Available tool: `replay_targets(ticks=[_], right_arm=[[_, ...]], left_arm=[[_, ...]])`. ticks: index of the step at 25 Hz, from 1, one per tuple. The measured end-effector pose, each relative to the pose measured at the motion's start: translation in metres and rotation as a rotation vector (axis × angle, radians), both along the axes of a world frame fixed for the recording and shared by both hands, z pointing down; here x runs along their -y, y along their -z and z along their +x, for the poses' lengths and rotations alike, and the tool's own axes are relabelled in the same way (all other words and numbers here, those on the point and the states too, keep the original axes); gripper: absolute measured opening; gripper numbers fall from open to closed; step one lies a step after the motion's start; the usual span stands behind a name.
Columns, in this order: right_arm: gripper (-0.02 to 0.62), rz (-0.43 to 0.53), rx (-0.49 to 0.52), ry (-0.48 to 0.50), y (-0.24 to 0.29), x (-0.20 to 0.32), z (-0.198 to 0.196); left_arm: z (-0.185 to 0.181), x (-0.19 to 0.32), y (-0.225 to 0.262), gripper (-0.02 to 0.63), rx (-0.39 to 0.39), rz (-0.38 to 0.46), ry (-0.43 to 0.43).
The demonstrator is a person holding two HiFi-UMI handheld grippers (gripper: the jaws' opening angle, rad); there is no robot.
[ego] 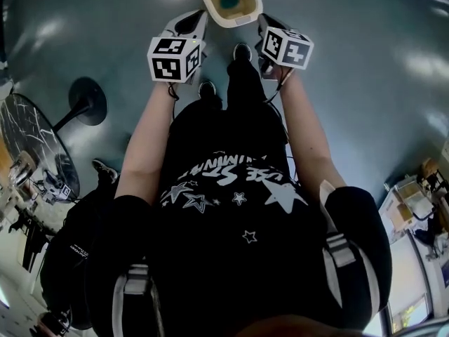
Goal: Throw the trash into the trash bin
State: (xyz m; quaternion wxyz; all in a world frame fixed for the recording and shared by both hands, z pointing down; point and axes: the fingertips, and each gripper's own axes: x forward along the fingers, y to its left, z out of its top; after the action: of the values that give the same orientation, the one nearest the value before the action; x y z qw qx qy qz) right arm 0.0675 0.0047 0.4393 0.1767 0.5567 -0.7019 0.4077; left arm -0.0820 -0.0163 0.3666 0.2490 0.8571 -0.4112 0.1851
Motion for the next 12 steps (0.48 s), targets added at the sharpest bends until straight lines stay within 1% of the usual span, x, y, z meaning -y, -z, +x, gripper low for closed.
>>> replay_targets(ticks=[5, 9, 12], right_arm=[[0.006, 0.035, -0.025, -0.034, 0.026, -0.039, -0.017], [0.006, 0.086, -0.041, -0.067, 0.054, -0.059, -0.027], [0.006, 0.103, -0.046, -0.091, 0.066, -0.077, -0.033]], left_arm=[[-0.035, -0.035, 0.025, 0.011, -0.029, 0.032, 0.001], [-0.051, -0.045, 0.052, 0.011, -0.081, 0.086, -0.002], [-0.063, -0.053, 0.069, 0.011, -0.131, 0.11, 0.003]])
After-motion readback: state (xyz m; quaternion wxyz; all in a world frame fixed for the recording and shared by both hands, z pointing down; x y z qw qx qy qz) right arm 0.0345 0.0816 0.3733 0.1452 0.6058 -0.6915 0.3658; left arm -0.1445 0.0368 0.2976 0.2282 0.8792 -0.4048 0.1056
